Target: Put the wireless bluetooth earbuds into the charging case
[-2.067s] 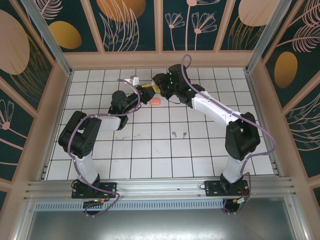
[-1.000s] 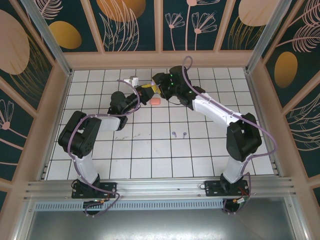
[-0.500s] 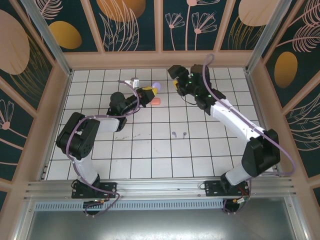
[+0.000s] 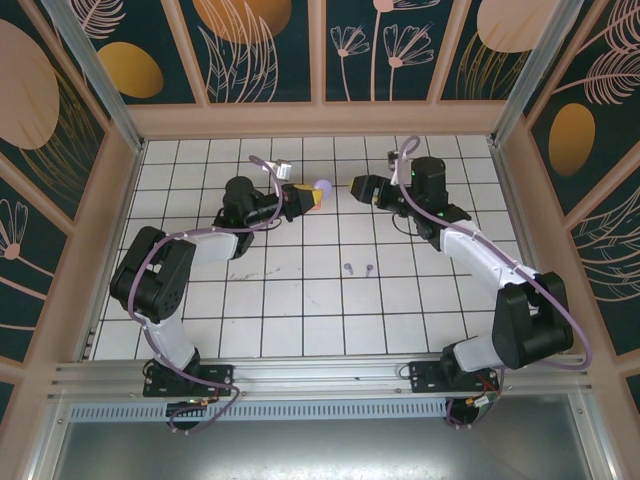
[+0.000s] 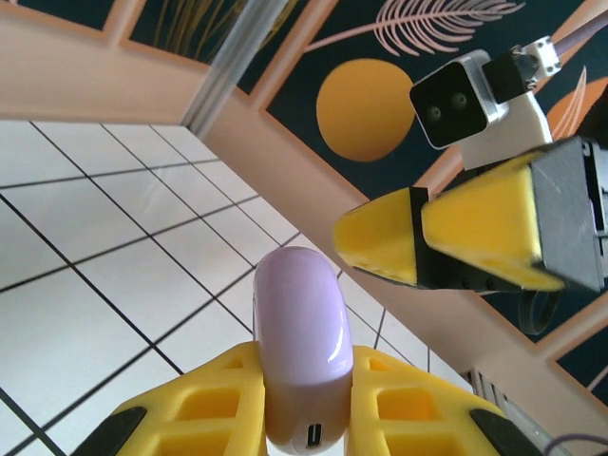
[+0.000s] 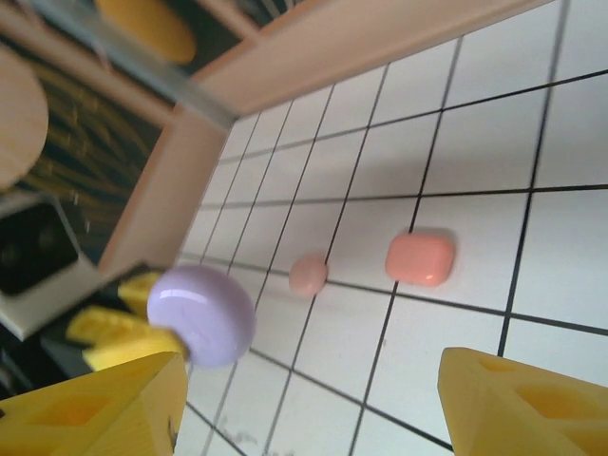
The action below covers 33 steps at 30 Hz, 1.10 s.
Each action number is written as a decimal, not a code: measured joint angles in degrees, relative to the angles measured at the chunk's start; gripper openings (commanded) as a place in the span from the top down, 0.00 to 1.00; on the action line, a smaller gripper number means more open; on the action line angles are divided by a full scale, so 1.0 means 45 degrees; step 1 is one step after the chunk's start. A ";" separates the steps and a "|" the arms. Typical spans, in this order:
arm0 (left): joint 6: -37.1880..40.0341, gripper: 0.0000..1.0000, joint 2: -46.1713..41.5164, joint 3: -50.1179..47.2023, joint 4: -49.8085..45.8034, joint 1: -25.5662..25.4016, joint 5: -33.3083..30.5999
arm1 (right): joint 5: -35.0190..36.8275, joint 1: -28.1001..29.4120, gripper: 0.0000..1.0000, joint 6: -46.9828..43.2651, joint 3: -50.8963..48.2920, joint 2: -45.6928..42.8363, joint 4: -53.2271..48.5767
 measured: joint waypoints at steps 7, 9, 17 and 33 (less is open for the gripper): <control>0.0311 1.00 0.0000 0.0097 -0.0991 0.0000 0.0607 | -0.1253 0.0481 0.32 -0.2084 0.0102 0.0316 0.0175; 0.0364 1.00 0.0000 0.0160 -0.1195 0.0000 0.0729 | -0.1350 0.0695 0.33 -0.2356 0.0267 0.0641 0.0180; 0.0476 1.00 -0.0005 0.0423 -0.1511 0.0000 0.0787 | -0.1418 0.0981 0.35 -0.2681 0.0719 0.1637 0.0180; 0.0476 1.00 -0.0267 0.0423 -0.1904 0.0083 0.1093 | -0.0690 0.0398 0.44 -0.2579 0.0908 0.2749 0.0520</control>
